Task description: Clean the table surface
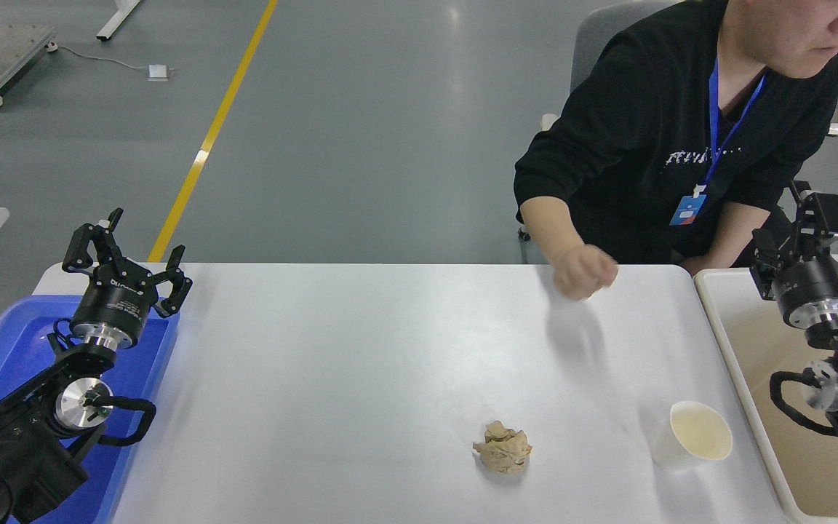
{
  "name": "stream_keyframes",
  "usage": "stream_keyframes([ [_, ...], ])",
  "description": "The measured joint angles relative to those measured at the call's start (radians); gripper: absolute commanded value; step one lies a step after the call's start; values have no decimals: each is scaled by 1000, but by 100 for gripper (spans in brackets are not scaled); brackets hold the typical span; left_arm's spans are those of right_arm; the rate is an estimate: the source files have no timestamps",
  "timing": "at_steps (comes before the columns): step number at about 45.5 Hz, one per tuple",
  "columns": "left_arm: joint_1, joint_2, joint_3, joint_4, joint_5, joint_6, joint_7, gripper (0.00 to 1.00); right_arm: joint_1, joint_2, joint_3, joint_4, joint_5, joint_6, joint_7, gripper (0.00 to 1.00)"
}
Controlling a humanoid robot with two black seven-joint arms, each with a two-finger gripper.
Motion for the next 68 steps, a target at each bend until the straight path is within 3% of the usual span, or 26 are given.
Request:
stream_keyframes([
  [68,0,0,0,0,0,0,0,100,18,-10,-14,-17,0,4,-11,99],
])
